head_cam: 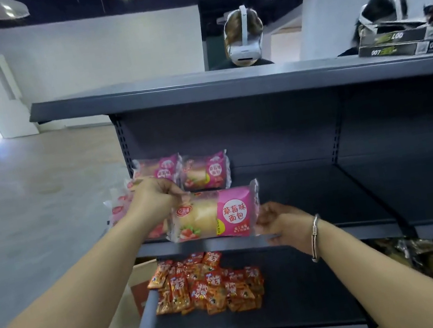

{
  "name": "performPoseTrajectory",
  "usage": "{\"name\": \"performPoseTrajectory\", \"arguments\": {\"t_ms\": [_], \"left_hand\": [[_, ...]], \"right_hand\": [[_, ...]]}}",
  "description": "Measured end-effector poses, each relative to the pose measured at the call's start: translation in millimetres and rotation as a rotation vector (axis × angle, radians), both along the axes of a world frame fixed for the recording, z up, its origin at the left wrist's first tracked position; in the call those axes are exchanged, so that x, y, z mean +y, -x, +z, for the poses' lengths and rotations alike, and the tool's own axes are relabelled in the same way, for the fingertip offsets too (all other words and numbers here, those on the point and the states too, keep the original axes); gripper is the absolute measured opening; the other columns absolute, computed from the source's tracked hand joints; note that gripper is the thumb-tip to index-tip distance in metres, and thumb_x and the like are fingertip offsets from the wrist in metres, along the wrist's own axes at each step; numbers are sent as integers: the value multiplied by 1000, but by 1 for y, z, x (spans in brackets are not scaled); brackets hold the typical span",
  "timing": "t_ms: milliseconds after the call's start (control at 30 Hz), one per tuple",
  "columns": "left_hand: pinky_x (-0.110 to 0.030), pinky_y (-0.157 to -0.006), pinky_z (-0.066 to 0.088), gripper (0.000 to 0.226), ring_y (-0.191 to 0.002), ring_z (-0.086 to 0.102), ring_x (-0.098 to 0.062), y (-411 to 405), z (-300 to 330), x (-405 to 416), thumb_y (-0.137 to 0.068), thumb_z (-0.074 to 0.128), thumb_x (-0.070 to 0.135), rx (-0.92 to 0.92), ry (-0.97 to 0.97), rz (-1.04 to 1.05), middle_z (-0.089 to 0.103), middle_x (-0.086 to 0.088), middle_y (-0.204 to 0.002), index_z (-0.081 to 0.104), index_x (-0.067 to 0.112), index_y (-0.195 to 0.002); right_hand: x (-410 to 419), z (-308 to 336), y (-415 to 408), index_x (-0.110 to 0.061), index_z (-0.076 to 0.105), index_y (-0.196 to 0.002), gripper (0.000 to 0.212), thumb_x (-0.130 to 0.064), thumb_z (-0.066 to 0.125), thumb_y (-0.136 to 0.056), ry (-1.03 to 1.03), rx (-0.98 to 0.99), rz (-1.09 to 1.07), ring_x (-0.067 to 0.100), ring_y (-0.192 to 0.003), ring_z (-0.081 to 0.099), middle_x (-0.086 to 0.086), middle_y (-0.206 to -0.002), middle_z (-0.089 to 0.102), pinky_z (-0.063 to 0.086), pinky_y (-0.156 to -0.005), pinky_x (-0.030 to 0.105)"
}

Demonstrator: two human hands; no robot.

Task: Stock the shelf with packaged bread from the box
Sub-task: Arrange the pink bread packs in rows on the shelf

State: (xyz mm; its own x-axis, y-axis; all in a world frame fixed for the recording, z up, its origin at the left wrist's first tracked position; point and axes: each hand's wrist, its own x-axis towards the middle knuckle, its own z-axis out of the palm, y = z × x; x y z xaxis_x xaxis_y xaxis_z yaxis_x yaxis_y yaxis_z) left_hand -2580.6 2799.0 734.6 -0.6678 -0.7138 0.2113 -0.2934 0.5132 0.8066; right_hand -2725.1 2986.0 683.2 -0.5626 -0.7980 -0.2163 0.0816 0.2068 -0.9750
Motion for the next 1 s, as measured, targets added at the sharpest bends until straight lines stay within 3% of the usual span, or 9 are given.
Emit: {"name": "performPoseTrajectory", "arguments": {"t_ms": [100, 200, 300, 433, 500, 633, 733, 833, 1000], "left_hand": [[-13, -45, 41, 28, -57, 50, -9, 19, 8, -11, -82, 59, -3, -34, 54, -35, 57, 4, -62, 59, 15, -61], [-19, -59, 42, 34, -60, 50, -4, 39, 14, -30, -84, 57, -2, -49, 79, -44, 56, 9, -63, 57, 19, -57], [-21, -75, 44, 26, -63, 51, -1, 57, 14, -52, -87, 57, -1, -38, 41, -105, 57, 7, -66, 64, 12, -66], [-4, -46, 43, 24, -60, 52, -5, 81, 8, -80, -85, 47, -13, -46, -2, -152, 58, 3, -69, 69, -4, -91], [-4, -42, 44, 26, -61, 54, -8, 92, 4, -95, -86, 47, -13, -86, -58, -185, 63, -2, -80, 66, -8, -103], [-6, -53, 50, 28, -67, 56, -4, 110, -5, -120, -84, 49, -12, -152, 1, -253, 66, -9, -104, 66, -7, -106], [-26, -78, 53, 24, -64, 57, -5, 121, -16, -136, -85, 52, -10, -119, 53, -220, 70, -17, -103, 68, -5, -102], [-21, -74, 49, 24, -68, 57, -7, 129, -23, -146, -87, 52, -5, -132, 150, -208, 71, -12, -106, 71, 1, -102], [-25, -92, 48, 26, -106, 63, -14, 135, -25, -157, -89, 53, 5, -240, 337, -220, 67, 0, -118, 72, 11, -105]], "right_hand": [[-13, 4, 9, -10, 54, -97, 27, 8, 63, -80, 7, -22, -27, 22, -89, 64, 9, -96, 63, 54, -74, 31], [-29, 9, 20, -11, 57, -87, 16, 4, 62, -83, -12, 59, -115, 17, -71, 60, 6, -82, 62, 54, -70, 28], [-46, 11, 32, -14, 57, -81, 13, -3, 64, -83, -41, 196, -178, 14, -68, 55, 3, -76, 60, 51, -65, 24], [-69, 0, 45, -19, 52, -78, 19, -9, 68, -81, -97, 294, -209, 14, -81, 58, -2, -83, 62, 50, -72, 25], [-80, -6, 53, -17, 53, -79, 19, -6, 68, -80, -85, 253, -254, 16, -81, 59, -1, -82, 62, 51, -70, 26], [-101, -16, 67, -12, 53, -73, 20, 2, 64, -81, -54, 136, -366, 15, -64, 58, 4, -74, 61, 53, -56, 22], [-115, -21, 75, -11, 53, -69, 24, 7, 61, -83, -66, 132, -424, 15, -59, 56, 5, -71, 60, 52, -56, 24], [-126, -26, 81, -11, 55, -69, 24, 8, 60, -82, -100, 169, -469, 15, -60, 57, 5, -71, 60, 53, -56, 23], [-144, -41, 89, -11, 55, -65, 29, 12, 57, -82, -161, 157, -562, 18, -56, 58, 9, -69, 61, 55, -61, 29]]}}
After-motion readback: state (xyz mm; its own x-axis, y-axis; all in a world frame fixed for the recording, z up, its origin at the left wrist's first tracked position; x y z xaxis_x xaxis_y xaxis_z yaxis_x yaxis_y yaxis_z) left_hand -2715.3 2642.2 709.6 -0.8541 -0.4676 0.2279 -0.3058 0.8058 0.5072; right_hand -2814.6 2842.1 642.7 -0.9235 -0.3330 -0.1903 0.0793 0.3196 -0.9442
